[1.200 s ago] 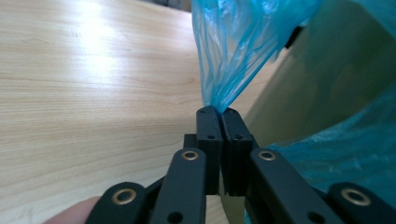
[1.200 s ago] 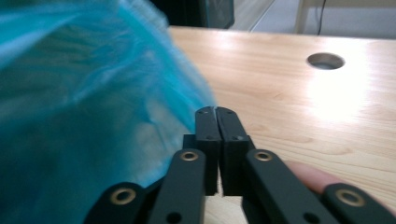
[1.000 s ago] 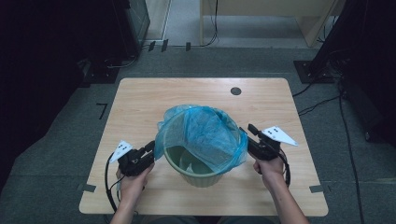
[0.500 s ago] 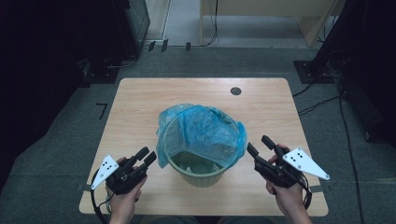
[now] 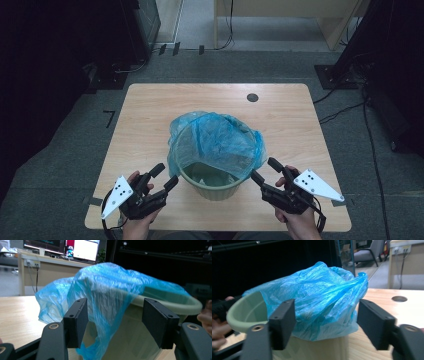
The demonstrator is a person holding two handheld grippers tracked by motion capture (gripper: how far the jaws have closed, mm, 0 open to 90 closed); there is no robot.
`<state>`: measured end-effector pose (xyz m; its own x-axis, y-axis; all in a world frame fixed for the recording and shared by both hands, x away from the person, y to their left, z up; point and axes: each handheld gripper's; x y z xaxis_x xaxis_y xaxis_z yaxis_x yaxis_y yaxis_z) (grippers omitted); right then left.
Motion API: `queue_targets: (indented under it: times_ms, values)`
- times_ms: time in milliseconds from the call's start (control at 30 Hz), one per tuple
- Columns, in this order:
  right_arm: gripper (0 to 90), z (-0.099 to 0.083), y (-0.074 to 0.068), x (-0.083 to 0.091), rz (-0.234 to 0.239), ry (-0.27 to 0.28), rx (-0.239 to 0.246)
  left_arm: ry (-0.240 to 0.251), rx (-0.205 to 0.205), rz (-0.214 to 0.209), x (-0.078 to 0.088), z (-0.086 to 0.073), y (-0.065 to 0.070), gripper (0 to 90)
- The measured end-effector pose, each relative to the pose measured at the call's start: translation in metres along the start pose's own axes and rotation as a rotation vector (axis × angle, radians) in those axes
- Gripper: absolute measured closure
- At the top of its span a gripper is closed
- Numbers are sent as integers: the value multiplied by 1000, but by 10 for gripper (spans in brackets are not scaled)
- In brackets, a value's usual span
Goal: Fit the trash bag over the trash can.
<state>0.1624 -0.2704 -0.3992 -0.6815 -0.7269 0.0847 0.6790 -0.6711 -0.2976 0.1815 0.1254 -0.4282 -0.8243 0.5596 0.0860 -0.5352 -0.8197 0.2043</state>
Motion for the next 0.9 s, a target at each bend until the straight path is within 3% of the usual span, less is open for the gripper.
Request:
queue_targets:
  times_ms: [100, 233, 300, 367, 400, 467, 500, 600, 667, 767, 900]
  values:
    - [550, 1, 6, 0, 52, 17, -64, -27, 3, -12, -5, -2, -1, 391]
    - [632, 0, 11, 0, 55, 23, -113, -52, 19, -19, -11, -7, -3, 464]
    - [598, 0, 13, 0, 31, 24, -113, -53, 29, -22, -13, -9, -4, 533]
    - [475, 0, 14, 0, -1, 30, -135, -55, 19, -25, -14, -9, -3, 602]
    - [399, 1, 16, -1, 1, 32, -157, -55, 13, -29, -14, -9, -2, 632]
    - [368, 2, 20, -2, 15, 37, -198, -52, 9, -41, -14, -10, -1, 699]
    - [395, 3, 22, -3, 38, 40, -216, -54, 5, -42, -15, -10, -1, 728]
    - [625, 3, 26, -6, 120, 55, -248, -56, 11, -42, -15, -10, -1, 808]
    - [729, 4, 24, -7, 137, 60, -246, -54, 10, -52, -13, -10, -2, 860]
    - [861, 6, 19, -6, 108, 61, -209, -48, 9, -67, -10, -9, -2, 898]
    - [900, 5, 14, -1, 47, 44, -134, -47, 4, -79, -6, -9, 0, 900]
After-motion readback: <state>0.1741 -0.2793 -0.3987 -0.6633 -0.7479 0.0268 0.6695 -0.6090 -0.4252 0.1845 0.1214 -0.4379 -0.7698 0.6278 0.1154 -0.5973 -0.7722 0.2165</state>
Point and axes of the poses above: each handheld gripper's, and its own axes: x roughly backward along the jaws, z roughly out of its top, y roughly to its right, and after that the axes turned 12 degrees about z, right-handed
